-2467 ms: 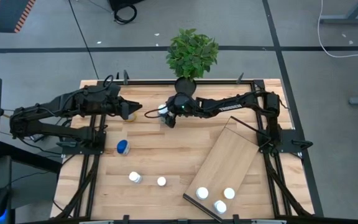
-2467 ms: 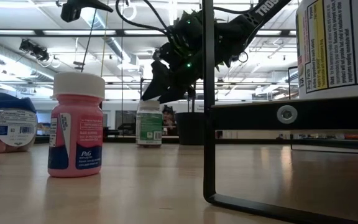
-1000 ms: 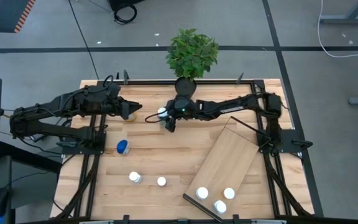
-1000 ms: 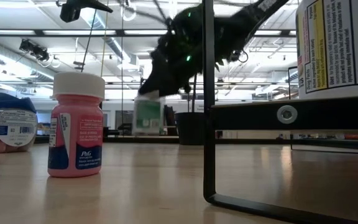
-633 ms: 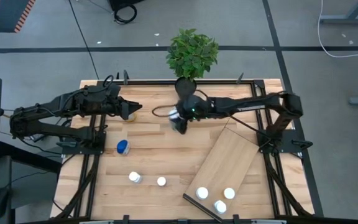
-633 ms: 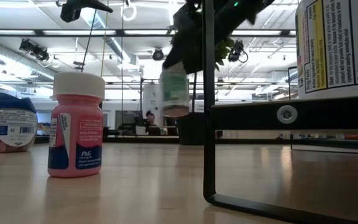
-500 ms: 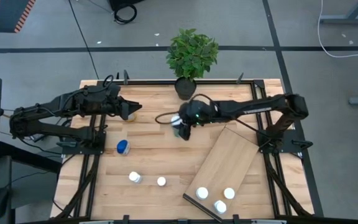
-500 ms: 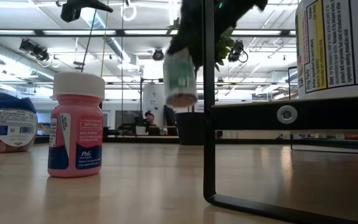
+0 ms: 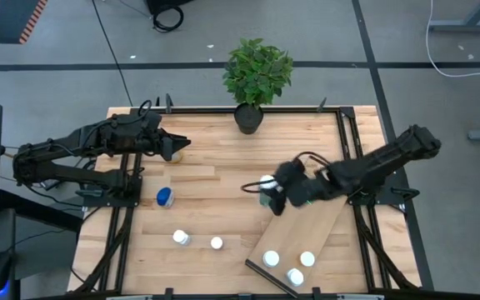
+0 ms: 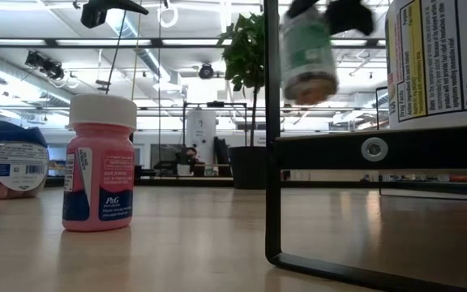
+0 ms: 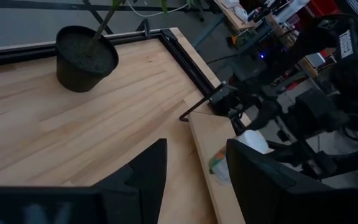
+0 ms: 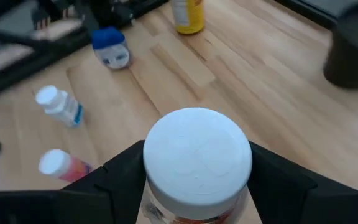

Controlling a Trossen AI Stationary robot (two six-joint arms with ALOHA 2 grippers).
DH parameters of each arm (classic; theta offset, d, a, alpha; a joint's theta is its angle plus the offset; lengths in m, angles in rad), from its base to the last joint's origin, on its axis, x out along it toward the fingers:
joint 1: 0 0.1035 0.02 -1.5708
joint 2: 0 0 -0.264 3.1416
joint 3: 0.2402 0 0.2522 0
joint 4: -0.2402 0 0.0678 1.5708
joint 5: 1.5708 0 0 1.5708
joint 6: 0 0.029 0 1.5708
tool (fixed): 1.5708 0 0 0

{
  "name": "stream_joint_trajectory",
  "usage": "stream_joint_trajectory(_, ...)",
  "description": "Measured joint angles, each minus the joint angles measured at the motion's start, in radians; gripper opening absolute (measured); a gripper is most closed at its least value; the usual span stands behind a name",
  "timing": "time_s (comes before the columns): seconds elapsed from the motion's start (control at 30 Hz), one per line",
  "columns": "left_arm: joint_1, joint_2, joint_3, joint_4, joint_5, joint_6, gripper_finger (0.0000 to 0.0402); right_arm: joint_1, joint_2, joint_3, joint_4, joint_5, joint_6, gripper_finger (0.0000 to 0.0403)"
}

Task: Pick and place medicine bottles onto shelf by color
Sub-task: Put the green medicine bottle on the shelf

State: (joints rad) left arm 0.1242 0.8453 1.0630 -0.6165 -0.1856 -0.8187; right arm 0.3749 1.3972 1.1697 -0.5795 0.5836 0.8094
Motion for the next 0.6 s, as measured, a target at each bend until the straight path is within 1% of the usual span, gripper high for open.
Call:
stream_joint_trajectory(0.07, 0.000, 0.000, 0.000, 0.003, 0.000, 0.001, 0.0172, 0.071, -0.032, -0.046, -0.014, 0.057, 0.113, 0.0249)
stream_joint_trajectory(0.17, 0.000, 0.000, 0.000, 0.003, 0.000, 0.001, 0.0172, 0.165, -0.063, -0.105, -0.059, 0.112, 0.269, 0.0249)
stream_joint_trajectory(0.27, 0.000, 0.000, 0.000, 0.004, 0.000, 0.000, 0.0172, 0.254, -0.076, -0.129, -0.165, 0.148, 0.397, 0.0249)
stream_joint_trajectory(0.4, 0.000, 0.000, 0.000, 0.004, 0.000, -0.008, 0.0172, 0.370, -0.077, -0.130, -0.324, 0.187, 0.504, 0.0249)
stream_joint_trajectory(0.6, 0.000, 0.000, 0.000, 0.005, 0.000, -0.036, 0.0172, 0.561, -0.077, -0.130, -0.438, 0.256, 0.569, 0.0249)
